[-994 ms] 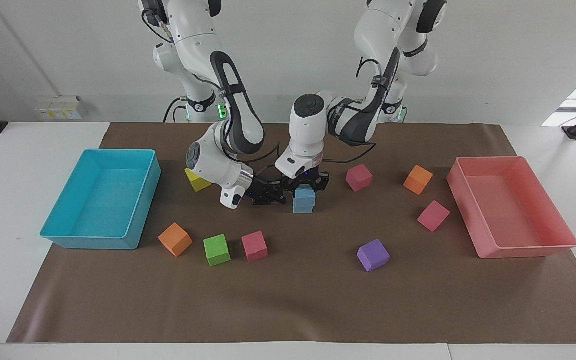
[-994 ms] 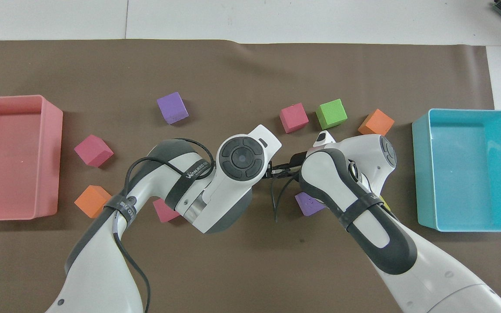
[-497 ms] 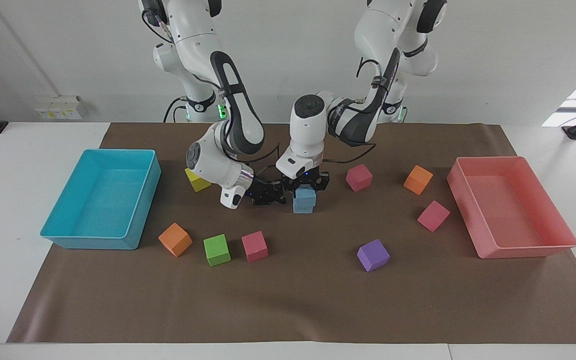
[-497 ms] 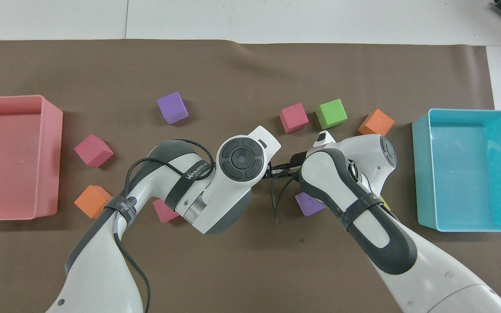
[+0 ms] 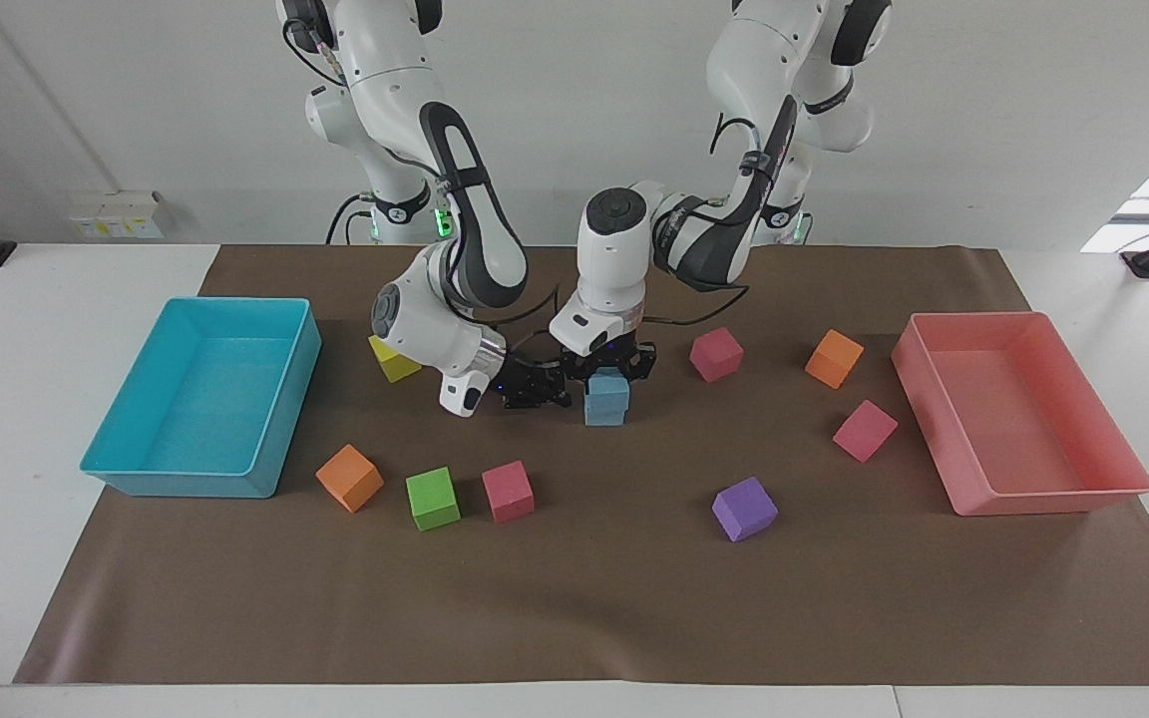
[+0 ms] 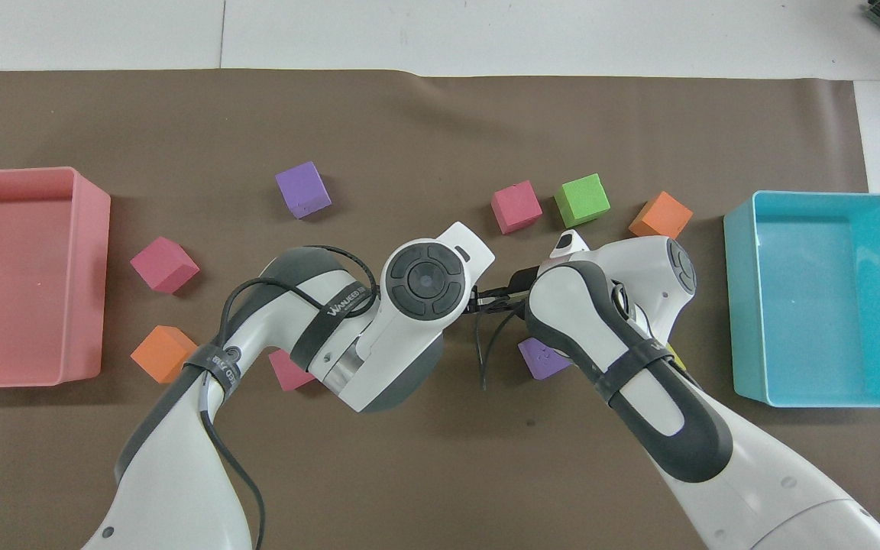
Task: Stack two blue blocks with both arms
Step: 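Lower the blue cube onto the center cube and open the left gripper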
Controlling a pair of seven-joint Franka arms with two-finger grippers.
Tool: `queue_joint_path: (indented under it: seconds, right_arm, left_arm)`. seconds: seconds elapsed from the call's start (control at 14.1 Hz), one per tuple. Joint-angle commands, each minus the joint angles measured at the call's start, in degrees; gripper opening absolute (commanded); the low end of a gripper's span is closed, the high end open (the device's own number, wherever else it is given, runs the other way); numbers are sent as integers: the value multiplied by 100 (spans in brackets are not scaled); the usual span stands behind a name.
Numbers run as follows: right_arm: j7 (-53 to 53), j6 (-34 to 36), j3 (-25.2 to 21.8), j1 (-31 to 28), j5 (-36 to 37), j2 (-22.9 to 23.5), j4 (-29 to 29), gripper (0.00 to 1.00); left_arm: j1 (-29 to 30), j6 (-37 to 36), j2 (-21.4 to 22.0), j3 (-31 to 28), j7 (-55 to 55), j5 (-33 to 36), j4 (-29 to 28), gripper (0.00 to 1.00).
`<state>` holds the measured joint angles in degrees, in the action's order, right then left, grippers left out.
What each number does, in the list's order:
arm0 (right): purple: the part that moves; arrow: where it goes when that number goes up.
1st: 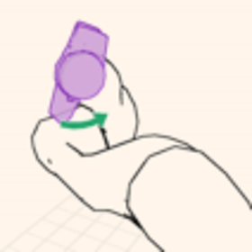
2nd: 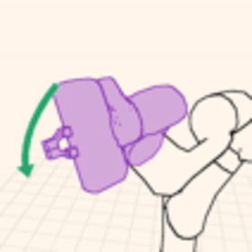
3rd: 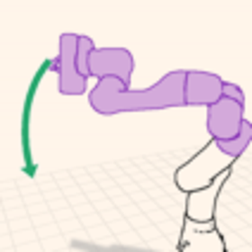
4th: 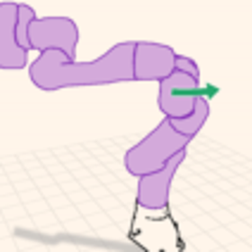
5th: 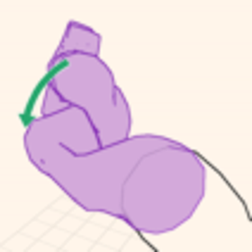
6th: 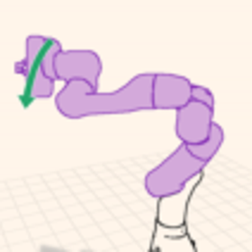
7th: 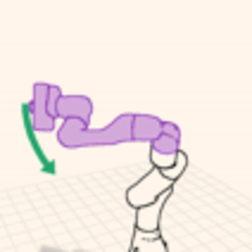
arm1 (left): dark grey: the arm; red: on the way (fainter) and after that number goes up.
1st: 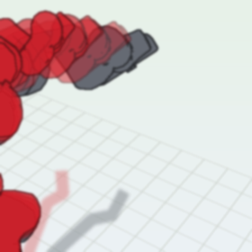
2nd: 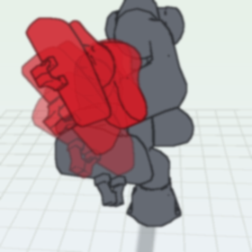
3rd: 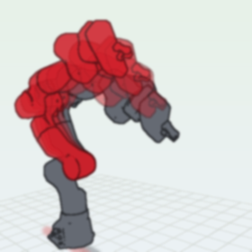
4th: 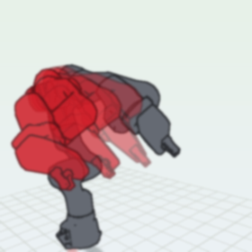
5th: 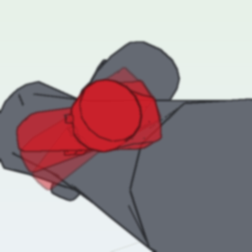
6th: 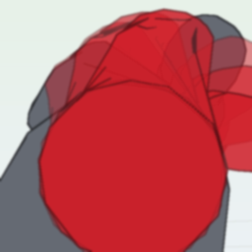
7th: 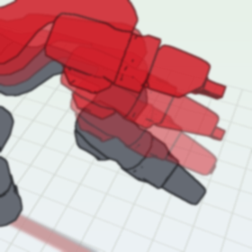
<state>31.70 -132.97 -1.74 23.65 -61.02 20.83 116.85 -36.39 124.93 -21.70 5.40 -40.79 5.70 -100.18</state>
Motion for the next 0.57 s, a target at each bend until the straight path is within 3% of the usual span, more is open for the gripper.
queue_joint_path:
  seconds: [0.0, 0.21, 0.5]
  right_arm:
    - [-93, 8, 34, -18, -173, -70, 39, 0]
    - [-102, 8, 34, -18, -165, -70, 39, 0]
    - [-164, 8, 34, -18, -156, -70, 39, 1]
  left_arm:
    - [1, -56, 183, 5, -52, 89, -195, 63]
    - [18, -83, 236, 5, 10, 89, -195, 100]
    - [97, -144, 482, 13, 36, 80, -195, 100]
